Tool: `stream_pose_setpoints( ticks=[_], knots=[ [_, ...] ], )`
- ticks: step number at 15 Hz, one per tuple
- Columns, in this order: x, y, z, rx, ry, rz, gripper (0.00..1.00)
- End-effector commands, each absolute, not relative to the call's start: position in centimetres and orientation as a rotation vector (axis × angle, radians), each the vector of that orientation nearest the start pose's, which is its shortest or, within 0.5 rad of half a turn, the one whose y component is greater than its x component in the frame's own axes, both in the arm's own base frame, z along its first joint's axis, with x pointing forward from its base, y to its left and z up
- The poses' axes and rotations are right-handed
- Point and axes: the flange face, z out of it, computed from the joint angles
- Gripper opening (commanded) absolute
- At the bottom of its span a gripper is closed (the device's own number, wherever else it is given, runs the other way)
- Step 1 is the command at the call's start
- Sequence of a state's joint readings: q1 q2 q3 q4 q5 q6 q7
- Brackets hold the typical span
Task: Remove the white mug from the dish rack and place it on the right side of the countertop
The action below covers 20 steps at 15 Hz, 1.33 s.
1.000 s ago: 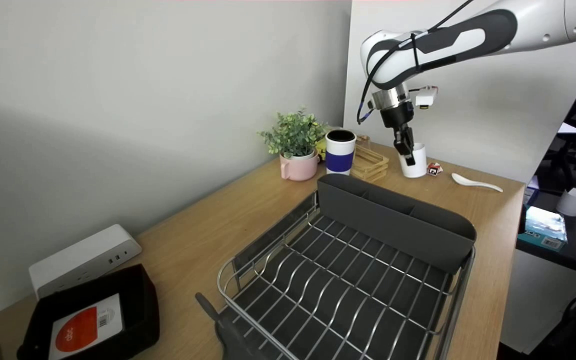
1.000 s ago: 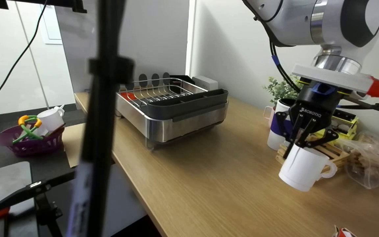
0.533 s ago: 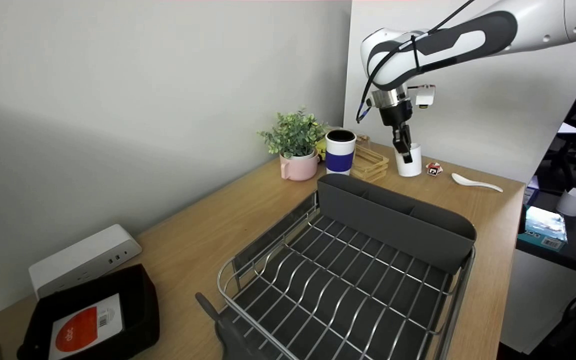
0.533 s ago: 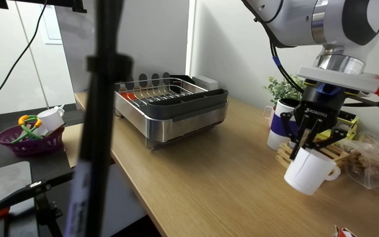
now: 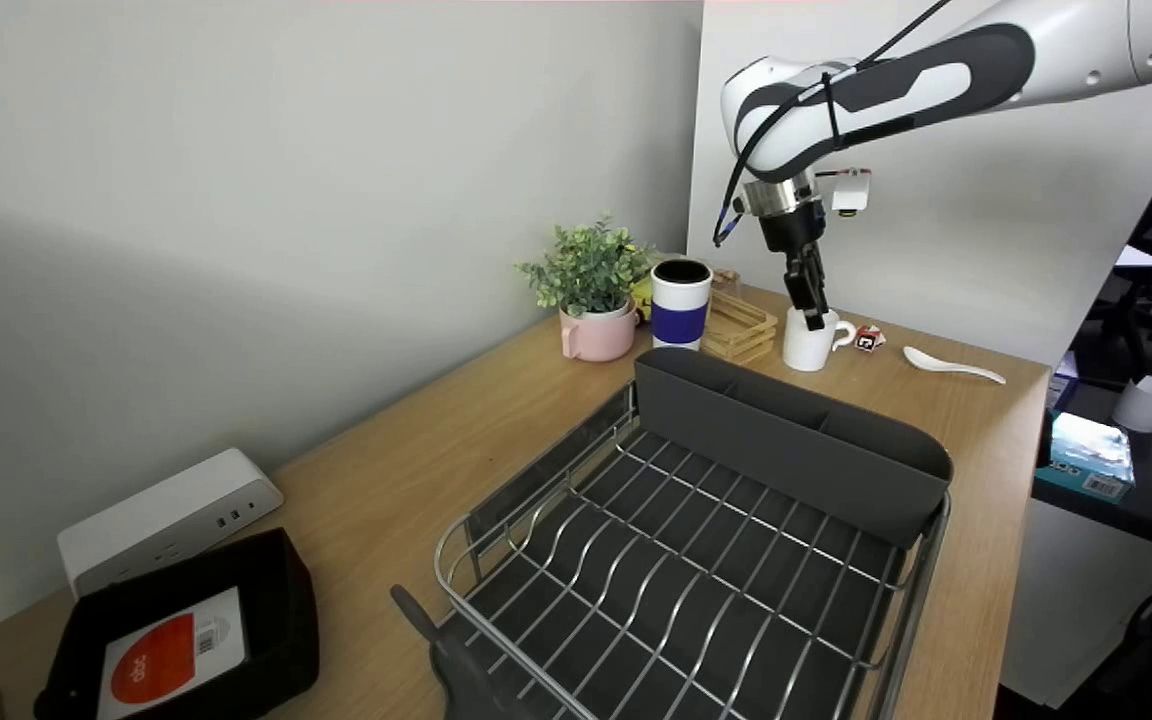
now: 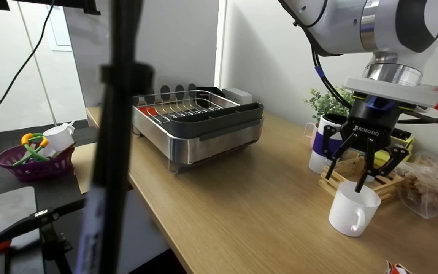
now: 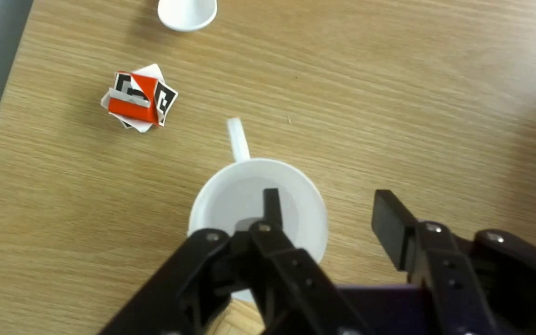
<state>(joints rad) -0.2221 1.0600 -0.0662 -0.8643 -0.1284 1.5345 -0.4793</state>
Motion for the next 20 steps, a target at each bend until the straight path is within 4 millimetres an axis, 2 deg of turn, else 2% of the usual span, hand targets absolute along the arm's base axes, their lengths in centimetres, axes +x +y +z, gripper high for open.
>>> stream_pose_setpoints(
  ticks=[1,3,5,9,14,15,17,20],
  knots=[
    [71.6,-20.9,23.9,-3.093,-0.384,0.64,0.86],
    [71.6,-20.8,25.0,-3.109,-0.372,0.602,1.0],
    [71.7,-20.7,26.5,-3.126,-0.359,0.55,1.0],
    [70.4,-20.4,30.3,-3.107,-0.264,0.475,1.0],
    [67.2,-19.1,34.7,-3.022,-0.166,0.457,1.0],
    [69.6,-19.8,33.7,-3.07,-0.208,0.457,1.0],
    [68.5,-19.4,34.9,-3.049,-0.19,0.453,1.0],
    [67.9,-19.2,34.9,-3.039,-0.185,0.466,1.0]
  ],
)
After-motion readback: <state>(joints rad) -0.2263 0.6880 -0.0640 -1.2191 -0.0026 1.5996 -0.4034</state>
